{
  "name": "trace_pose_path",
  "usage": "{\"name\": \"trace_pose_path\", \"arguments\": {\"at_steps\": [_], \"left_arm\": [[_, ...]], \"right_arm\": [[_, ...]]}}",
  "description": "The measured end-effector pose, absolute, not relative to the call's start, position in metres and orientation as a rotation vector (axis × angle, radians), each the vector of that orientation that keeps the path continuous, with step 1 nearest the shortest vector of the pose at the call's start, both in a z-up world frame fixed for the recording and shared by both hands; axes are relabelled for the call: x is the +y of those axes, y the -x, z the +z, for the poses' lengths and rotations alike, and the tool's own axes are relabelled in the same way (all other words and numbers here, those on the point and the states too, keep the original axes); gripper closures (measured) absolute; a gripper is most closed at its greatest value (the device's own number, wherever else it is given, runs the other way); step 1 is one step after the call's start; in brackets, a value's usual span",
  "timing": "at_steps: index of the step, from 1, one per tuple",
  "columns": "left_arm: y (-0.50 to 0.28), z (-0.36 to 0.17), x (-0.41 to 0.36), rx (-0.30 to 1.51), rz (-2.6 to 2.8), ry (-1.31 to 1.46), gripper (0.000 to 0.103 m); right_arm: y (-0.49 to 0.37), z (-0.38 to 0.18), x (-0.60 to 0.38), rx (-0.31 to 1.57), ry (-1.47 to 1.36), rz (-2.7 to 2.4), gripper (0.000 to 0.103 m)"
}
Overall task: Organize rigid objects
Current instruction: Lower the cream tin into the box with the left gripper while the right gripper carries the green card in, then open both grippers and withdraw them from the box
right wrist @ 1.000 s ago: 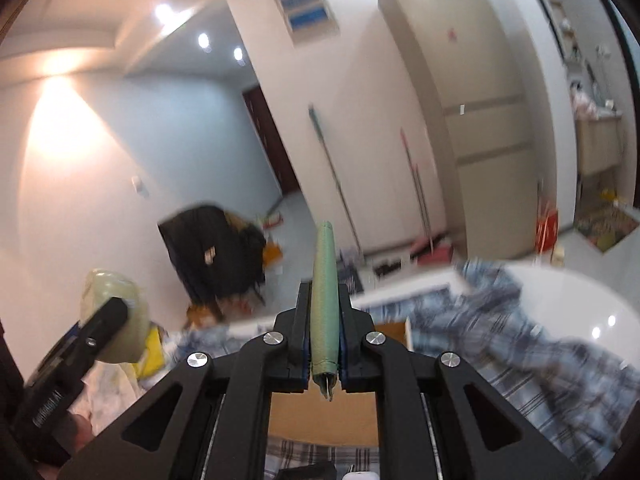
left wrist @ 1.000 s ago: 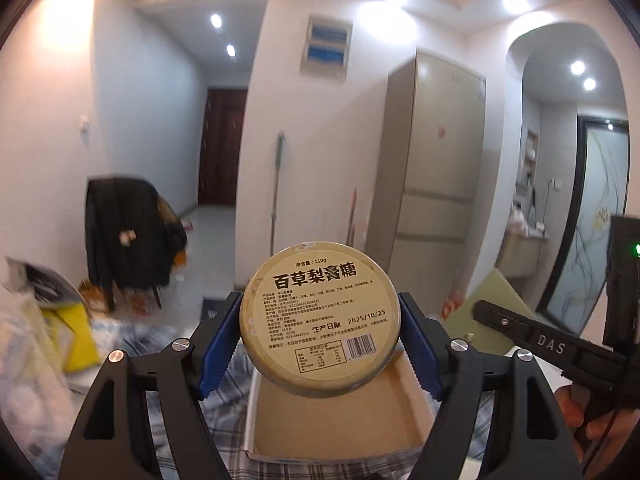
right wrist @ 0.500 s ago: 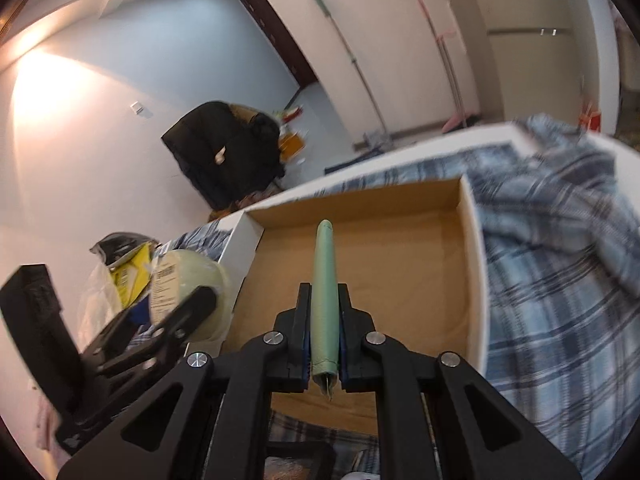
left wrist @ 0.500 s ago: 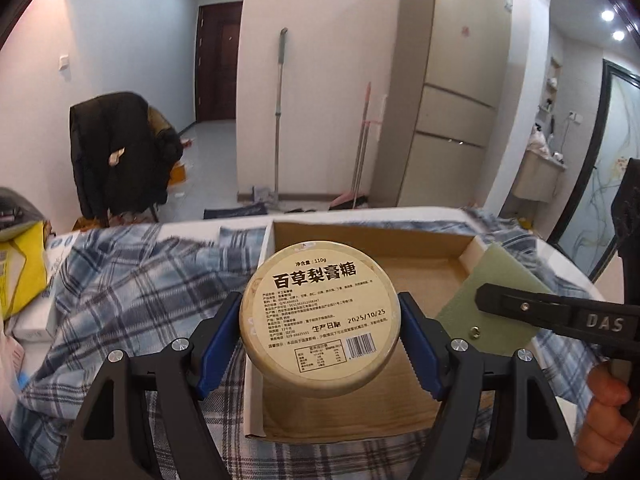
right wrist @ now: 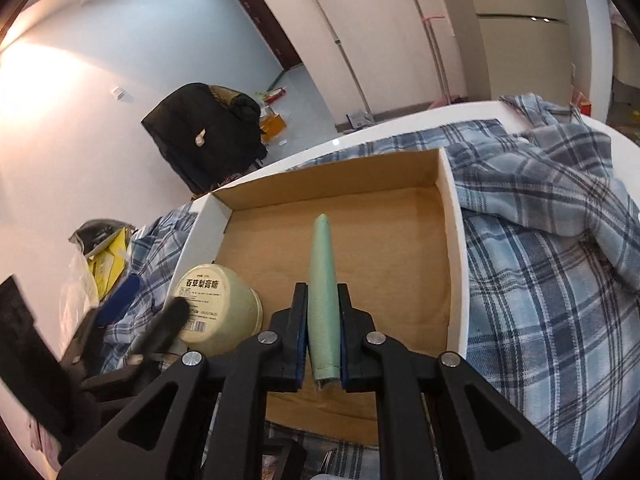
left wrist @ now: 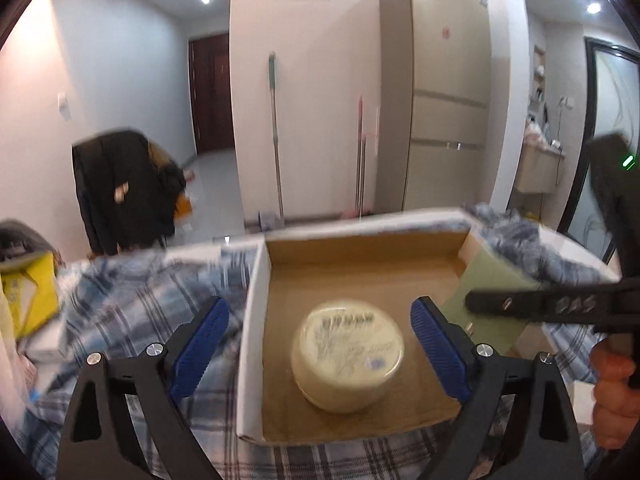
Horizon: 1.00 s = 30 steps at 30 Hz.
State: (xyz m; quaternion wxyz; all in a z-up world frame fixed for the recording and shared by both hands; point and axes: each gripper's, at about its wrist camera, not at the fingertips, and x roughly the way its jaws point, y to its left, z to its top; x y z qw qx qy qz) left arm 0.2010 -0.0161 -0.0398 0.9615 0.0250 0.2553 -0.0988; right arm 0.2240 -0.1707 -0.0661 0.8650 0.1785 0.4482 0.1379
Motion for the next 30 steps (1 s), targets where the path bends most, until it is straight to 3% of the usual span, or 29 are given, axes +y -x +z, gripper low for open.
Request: {"name": "trace_pose_path", "arguments": {"at_steps": [2,11,15,19,30], "left_arm": [[-0.195,-0.034,-0.014,0.473,-0.162,-0.057,0.000],[-0.212,-0.046,0.014,0.605,-0.024,0.047,0.000],[-0.222,-0.058,0.009,0.720,-0.060,0.051,0.000],[-0.220,-0.064,0.006,0.809,-0.153,0.127,0.000],[-0.201,-0.066,-0.013,0.828,-0.249,0.054,0.000]], "right_arm": [[-0.225,-0.066,-0.171,0.942,-0.376,0.297,0.094],[-0.229,-0.066,-0.182,0.984,-0.354,0.223,0.077],[-0.226,-0.053,-0.185,0.953,-0.305,0.193,0.057],[-0.220,-0.037,-0.191,0.902,-0.236,0.133,0.056],[-0.164,0.030,-0.217,0.736,-0.188,0.079,0.055]]}}
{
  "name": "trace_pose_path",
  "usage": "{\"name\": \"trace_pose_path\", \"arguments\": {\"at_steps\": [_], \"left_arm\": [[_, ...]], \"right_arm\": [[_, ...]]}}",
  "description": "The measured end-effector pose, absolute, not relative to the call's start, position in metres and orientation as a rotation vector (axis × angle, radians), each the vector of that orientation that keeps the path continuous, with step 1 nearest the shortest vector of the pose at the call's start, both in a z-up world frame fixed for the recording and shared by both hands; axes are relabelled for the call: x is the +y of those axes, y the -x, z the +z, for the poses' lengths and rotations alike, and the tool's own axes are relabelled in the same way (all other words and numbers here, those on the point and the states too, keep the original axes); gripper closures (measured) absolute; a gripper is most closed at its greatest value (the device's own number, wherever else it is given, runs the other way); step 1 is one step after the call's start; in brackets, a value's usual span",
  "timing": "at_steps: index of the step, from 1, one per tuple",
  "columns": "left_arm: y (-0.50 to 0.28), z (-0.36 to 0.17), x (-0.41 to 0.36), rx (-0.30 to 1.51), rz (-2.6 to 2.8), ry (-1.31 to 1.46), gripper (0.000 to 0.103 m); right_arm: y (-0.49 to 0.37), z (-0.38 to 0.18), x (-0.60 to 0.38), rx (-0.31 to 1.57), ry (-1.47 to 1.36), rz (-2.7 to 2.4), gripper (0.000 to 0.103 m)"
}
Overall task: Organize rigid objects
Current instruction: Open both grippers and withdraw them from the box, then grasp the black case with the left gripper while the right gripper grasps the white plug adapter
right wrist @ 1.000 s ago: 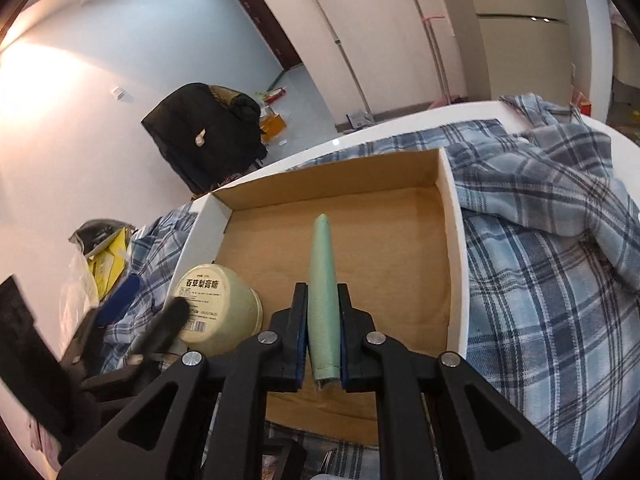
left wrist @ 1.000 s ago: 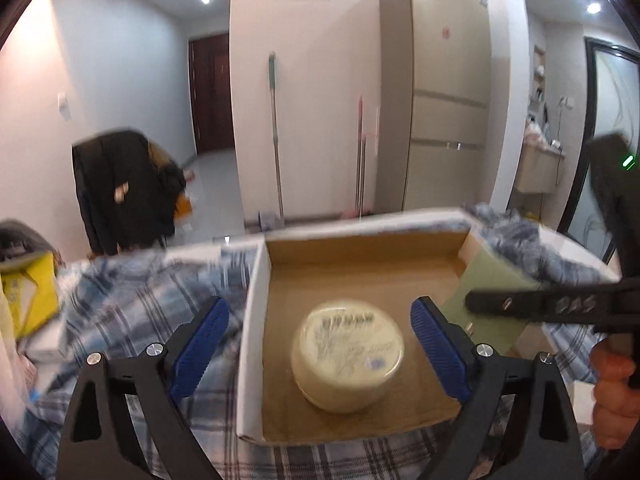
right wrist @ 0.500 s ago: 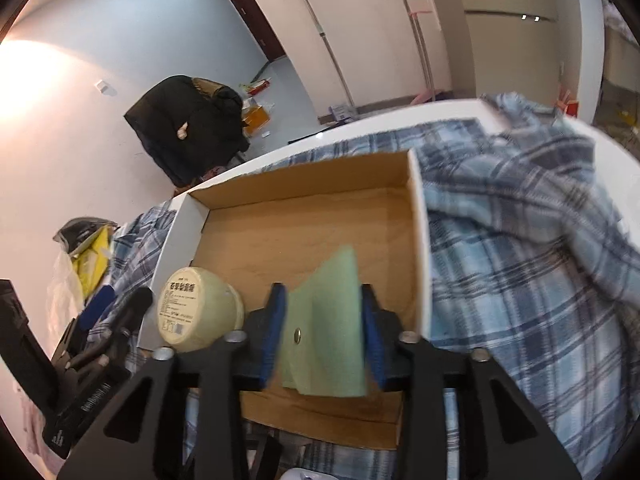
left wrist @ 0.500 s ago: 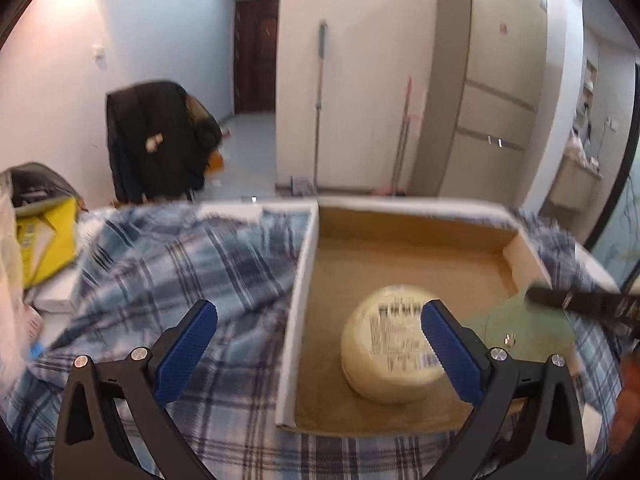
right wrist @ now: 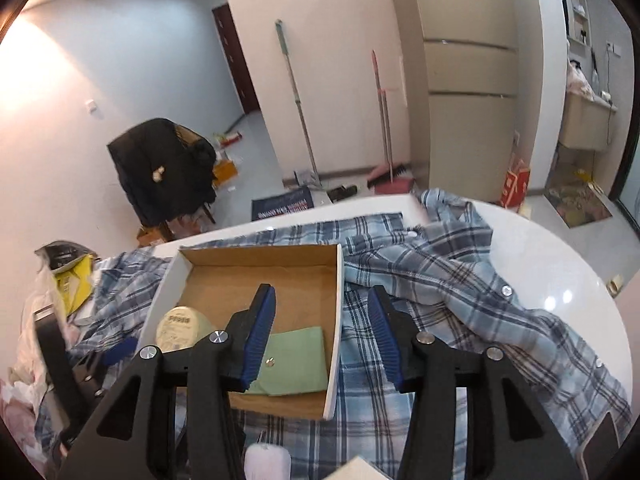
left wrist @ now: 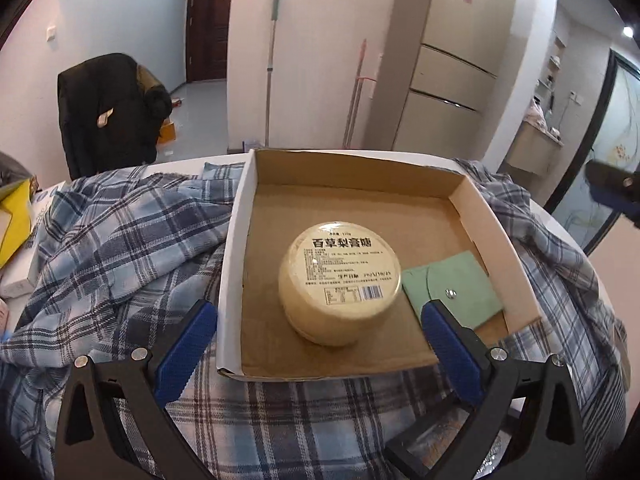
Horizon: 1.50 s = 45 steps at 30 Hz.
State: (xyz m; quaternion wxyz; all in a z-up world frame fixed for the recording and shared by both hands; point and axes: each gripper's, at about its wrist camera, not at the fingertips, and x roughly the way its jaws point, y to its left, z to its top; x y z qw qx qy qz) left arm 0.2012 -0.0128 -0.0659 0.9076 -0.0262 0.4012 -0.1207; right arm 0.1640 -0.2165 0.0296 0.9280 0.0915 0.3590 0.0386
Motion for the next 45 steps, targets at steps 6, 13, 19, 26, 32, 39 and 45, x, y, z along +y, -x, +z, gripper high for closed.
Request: {"name": "trace_pose_path", "arguments": {"at_steps": [6,13,19,26,32,39,45], "left_arm": [[-0.170,-0.052,-0.023,0.807,-0.273,0.001,0.000],[-0.070,0.013,-0.022,0.377,-0.237,-0.039,0.000],[-0.013,0.035,-0.026,0.279,-0.151,-0.037,0.000],[-0.001,0.033,-0.017,0.359,-0.237,0.040,0.000],[0.000,0.009,-0.031,0.459,-0.333,-0.032,0.000],[-0.015,-0.010,-0.034,0.585,-0.325,-0.034,0.012],[-0.027,-0.038,-0.045,0.784,-0.369,-0.049,0.028]], "right_arm": [[-0.126,0.030,-0.234,0.717,-0.235,0.153,0.054],[-0.091,0.028,-0.245,0.695,-0.236,0.223,0.054],[-0.070,0.020,-0.245,0.625,-0.178,0.242,0.045],[-0.067,0.008,-0.250,0.630,-0.202,0.325,0.036],[-0.051,0.006,-0.253,0.498,-0.206,0.283,0.007],[-0.042,0.008,-0.250,0.445,-0.150,0.228,0.007],[-0.036,0.010,-0.252,0.444,-0.167,0.270,0.007]]}}
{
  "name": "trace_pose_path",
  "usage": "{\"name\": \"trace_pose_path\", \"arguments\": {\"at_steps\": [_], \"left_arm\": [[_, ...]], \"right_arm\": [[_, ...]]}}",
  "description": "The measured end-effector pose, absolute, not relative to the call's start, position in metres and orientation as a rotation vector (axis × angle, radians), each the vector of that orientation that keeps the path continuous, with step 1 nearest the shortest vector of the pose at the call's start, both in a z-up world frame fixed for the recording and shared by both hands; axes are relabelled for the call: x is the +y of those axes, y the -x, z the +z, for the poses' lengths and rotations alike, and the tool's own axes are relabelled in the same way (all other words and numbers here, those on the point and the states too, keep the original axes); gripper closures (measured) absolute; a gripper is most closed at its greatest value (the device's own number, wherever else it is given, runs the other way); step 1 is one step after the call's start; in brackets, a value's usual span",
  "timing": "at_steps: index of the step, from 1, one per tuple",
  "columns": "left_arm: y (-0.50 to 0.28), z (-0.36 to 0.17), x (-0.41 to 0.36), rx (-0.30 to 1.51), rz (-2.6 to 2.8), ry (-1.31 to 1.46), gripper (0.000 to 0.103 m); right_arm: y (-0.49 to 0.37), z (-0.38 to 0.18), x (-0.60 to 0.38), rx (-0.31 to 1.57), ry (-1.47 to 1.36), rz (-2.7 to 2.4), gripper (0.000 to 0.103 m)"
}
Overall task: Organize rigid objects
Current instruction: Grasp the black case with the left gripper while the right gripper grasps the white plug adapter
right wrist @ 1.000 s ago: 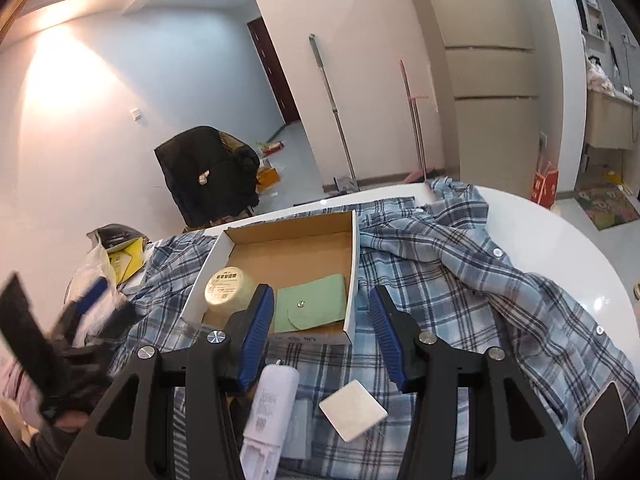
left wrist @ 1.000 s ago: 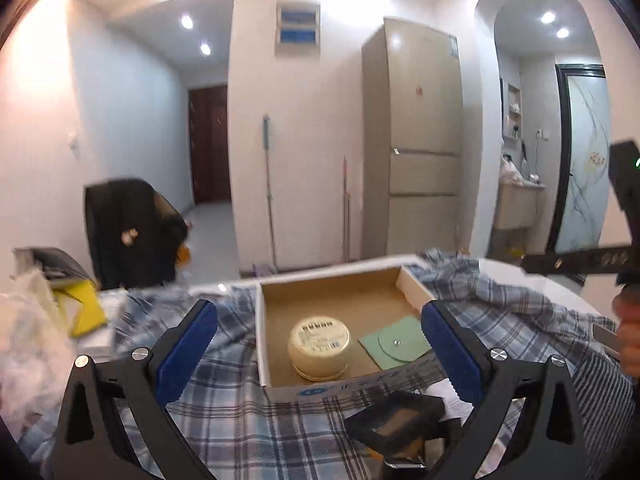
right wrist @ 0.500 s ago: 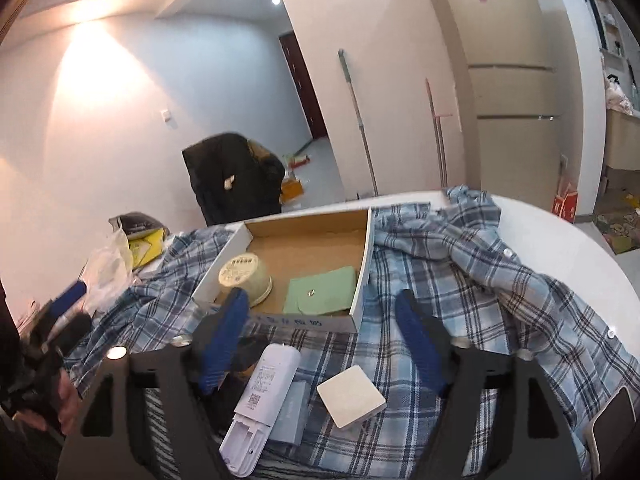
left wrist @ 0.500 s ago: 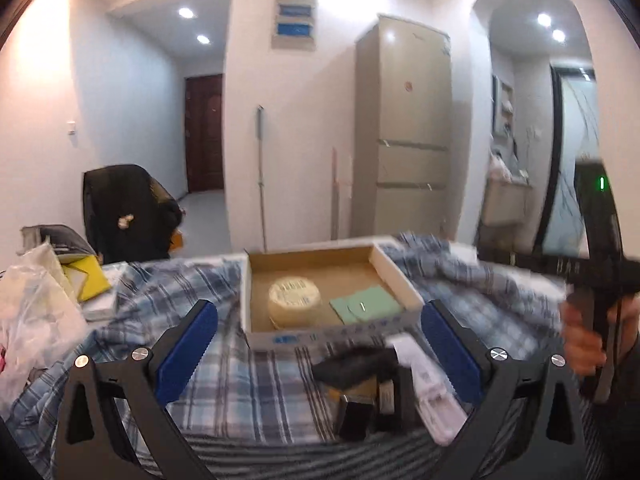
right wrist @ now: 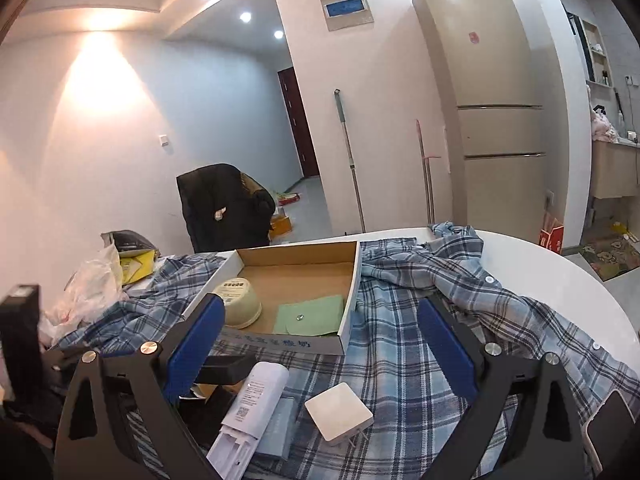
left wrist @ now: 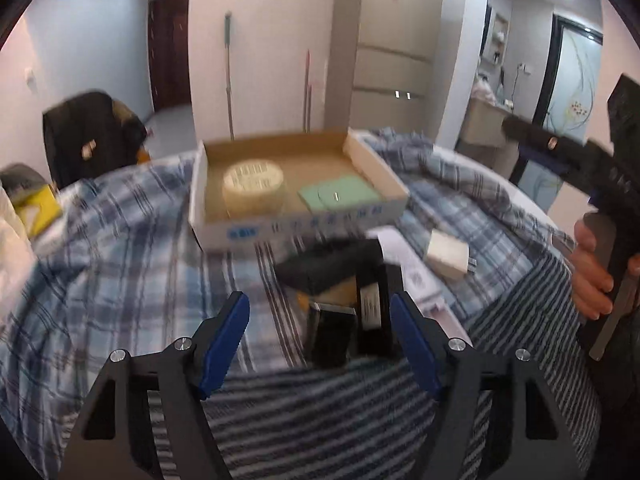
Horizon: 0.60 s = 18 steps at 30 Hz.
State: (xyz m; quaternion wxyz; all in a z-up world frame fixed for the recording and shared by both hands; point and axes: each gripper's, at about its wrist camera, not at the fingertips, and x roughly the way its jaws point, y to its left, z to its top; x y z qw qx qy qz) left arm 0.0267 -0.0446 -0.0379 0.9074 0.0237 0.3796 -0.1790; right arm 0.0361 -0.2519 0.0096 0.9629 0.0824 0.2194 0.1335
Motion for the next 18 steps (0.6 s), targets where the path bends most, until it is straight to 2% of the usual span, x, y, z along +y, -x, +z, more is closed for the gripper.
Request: {"name": "trace_pose_path", "arguments": {"at_steps": [8,13,15,18], "left_arm": [[-0.039,-0.058,-0.067,0.890,-0.383,-0.127,0.028],[-0.048,-0.064,-0.061,0.930,-0.419,-0.058,0.041],[-0.051,-0.062,-0.059,0.932,-0.433,-0.031,0.050],[-0.053,-0.062,-0.056,0.946,-0.450,-0.007,0.052]], "right_arm": [[-0.034,0.007,-0.248,0.459,-0.142,0.264,0.007],[-0.035,0.006,-0.248,0.469,-0.139,0.262,0.007],[-0.037,0.004,-0.247,0.477,-0.134,0.258,0.007],[-0.039,0.002,-0.248,0.489,-0.134,0.249,0.007]]}}
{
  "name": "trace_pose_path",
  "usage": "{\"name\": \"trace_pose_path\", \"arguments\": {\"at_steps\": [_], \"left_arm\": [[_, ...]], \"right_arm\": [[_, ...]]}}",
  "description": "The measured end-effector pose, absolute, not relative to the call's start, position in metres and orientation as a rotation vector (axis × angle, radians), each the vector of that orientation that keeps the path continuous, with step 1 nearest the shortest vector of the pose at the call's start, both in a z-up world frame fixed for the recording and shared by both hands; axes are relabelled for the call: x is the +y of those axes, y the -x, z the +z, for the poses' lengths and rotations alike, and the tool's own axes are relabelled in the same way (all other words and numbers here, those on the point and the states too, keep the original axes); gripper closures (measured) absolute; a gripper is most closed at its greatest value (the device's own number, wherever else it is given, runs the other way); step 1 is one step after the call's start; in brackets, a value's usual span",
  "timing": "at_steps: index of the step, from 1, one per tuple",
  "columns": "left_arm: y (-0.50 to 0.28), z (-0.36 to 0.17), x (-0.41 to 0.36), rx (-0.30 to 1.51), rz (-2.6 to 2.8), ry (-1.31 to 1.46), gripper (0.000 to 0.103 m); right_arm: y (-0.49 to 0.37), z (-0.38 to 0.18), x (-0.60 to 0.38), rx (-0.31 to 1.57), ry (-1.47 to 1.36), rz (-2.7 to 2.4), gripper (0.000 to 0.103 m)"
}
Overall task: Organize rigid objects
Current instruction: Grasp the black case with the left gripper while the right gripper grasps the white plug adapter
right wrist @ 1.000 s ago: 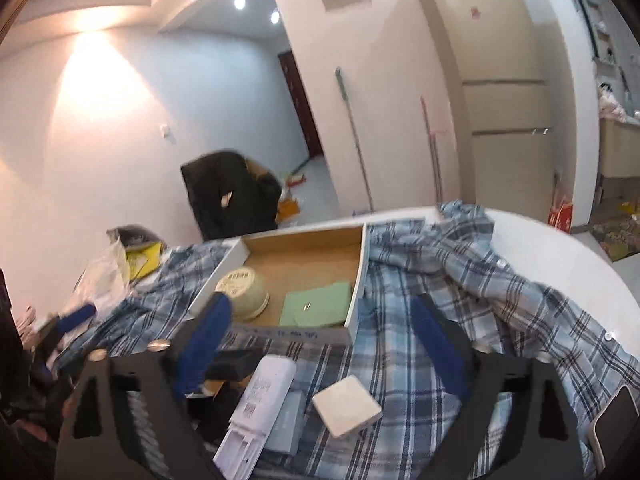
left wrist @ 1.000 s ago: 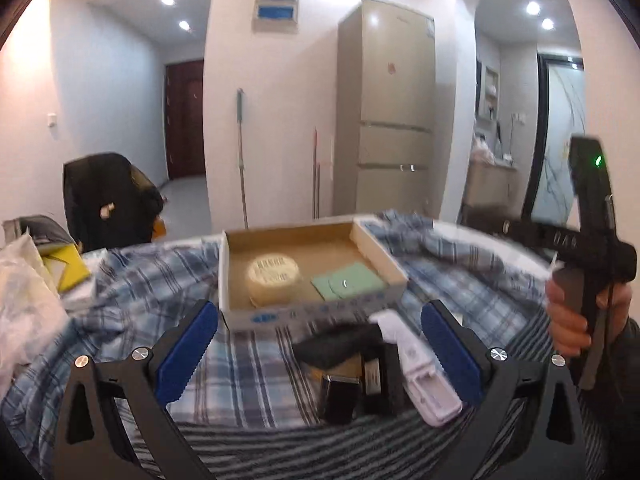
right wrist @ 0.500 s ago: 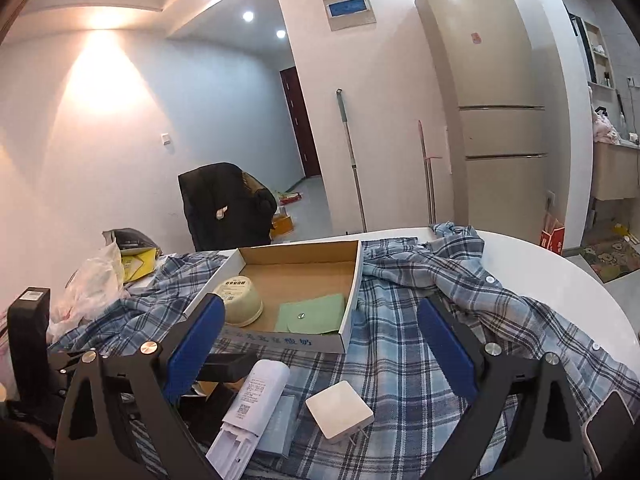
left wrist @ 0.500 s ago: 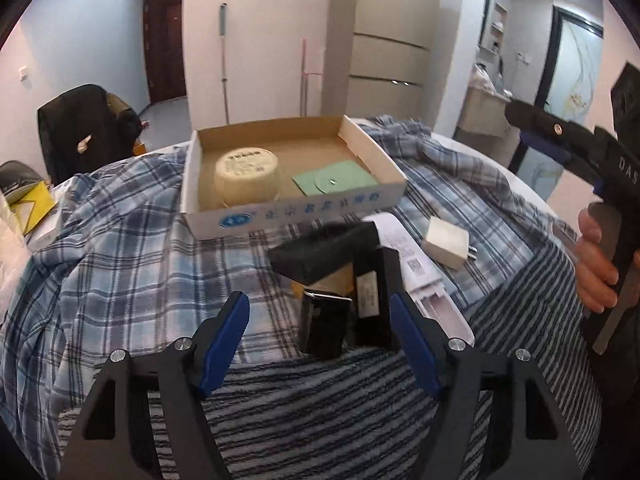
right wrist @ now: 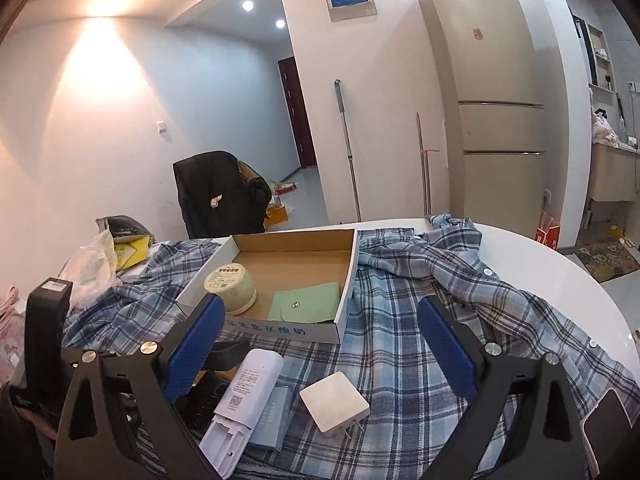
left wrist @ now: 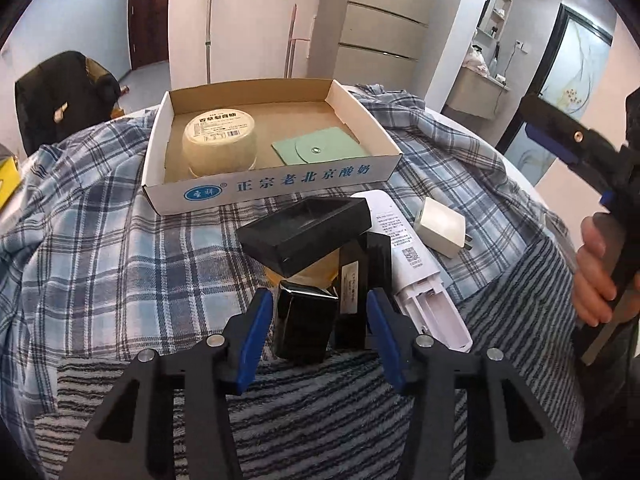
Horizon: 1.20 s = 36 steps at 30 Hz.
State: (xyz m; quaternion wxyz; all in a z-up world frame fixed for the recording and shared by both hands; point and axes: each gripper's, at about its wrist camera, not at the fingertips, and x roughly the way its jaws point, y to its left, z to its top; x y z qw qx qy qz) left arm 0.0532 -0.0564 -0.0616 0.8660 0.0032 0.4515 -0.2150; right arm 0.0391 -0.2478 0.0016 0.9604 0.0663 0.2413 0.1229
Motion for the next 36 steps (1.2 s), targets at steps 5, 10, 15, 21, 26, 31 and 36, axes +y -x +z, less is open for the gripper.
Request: {"name": "trace_pose_path", "arguments": {"at_steps": [5,10,15,21,26,31,36], "left_arm": [[-0.054,-0.061,-0.052,0.952,-0.448,0.003,0.069],[-0.055,-0.062,-0.055,0.949,-0.449,-0.007,0.069],[-0.061,-0.067,-0.055,0.967,-0.429,-0.004,0.069],[-0.063,-0.069,-0.050,0.978,-0.422,0.036,0.070],[-0.059,-0.067,-0.043,0.981,-0.402,0.047,0.070],[-0.051,-0.063,-0.044,1.004,-0.394,-0.023,0.071],[-0.049,-0.062,-0.038,1.018,-0.372,-0.077,0.071]], "right_arm": [[-0.042,-0.001,-0.250,0.506,-0.139,0.238,0.007],[-0.044,-0.003,-0.249,0.512,-0.133,0.233,0.007],[-0.045,-0.003,-0.249,0.521,-0.128,0.231,0.007],[-0.044,-0.004,-0.250,0.519,-0.131,0.222,0.007],[-0.046,-0.004,-0.253,0.526,-0.134,0.220,0.007],[-0.051,-0.009,-0.249,0.567,-0.099,0.228,0.007],[-0.058,-0.016,-0.247,0.614,-0.087,0.229,0.007]]}}
